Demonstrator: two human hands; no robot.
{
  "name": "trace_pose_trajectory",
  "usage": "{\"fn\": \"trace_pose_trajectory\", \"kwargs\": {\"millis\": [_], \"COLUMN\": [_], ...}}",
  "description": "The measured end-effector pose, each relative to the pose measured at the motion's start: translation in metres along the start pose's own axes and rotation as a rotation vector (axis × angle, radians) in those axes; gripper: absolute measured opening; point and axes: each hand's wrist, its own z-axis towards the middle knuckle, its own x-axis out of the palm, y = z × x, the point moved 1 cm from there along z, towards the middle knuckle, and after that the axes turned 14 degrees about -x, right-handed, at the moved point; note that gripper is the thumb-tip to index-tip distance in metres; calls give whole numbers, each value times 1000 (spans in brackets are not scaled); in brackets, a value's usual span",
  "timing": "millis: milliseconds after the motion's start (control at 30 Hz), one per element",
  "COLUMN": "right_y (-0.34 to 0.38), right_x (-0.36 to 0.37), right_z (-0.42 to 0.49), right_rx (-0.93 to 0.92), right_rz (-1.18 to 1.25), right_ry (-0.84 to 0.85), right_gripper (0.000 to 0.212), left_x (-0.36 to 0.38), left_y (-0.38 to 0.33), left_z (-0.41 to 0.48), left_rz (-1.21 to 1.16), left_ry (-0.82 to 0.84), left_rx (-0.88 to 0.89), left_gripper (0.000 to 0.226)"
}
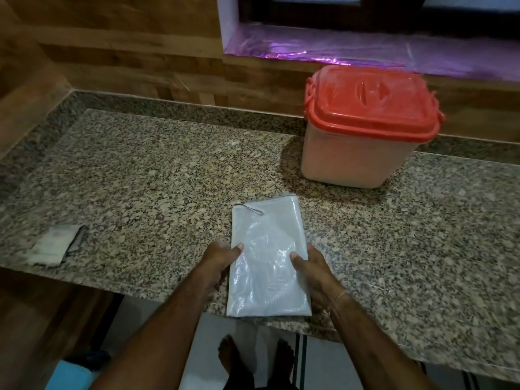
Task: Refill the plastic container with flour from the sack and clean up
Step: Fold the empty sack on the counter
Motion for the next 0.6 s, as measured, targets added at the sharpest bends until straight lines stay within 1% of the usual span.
{"fn": "trace_pose_trajectory", "kwargs": {"millis": [67, 133, 167, 267, 367, 433, 467, 533, 600], "right_y": [0, 6, 10, 22, 31, 41, 47, 57, 66], "right_x": [-5, -7, -8, -13, -19, -18, -15, -6, 7], "right_z": [-1, -2, -1, 6, 18, 25, 28, 33, 35], "right_rx": [-5, -21, -29, -23, 18, 43, 52, 58, 28], "right_rz": [33, 35, 17, -105, -189, -157, -112, 8, 74], "right_ry": [24, 45, 53, 80, 112, 125, 124, 89, 86], "right_gripper": [33, 31, 30, 30, 26, 16, 16, 23, 30], "left_x": [-1, -2, -1, -1, -5, -9, -13, -21, -30], "left_y": [4, 7, 8, 10, 7, 3, -1, -7, -13], "left_z": [-4, -8, -10, -14, -21, -28, -32, -41, -48], "left_rz": [-96, -99, -96, -131, -147, -170, -186, -220, -245], "left_ry": [62, 89, 79, -21, -42, -41, -44, -53, -92], "left_rx": [-80, -115, -112, -52, -5, 16, 16, 28, 60], "left_gripper": [48, 31, 27, 18, 30, 39, 43, 43, 37]}}
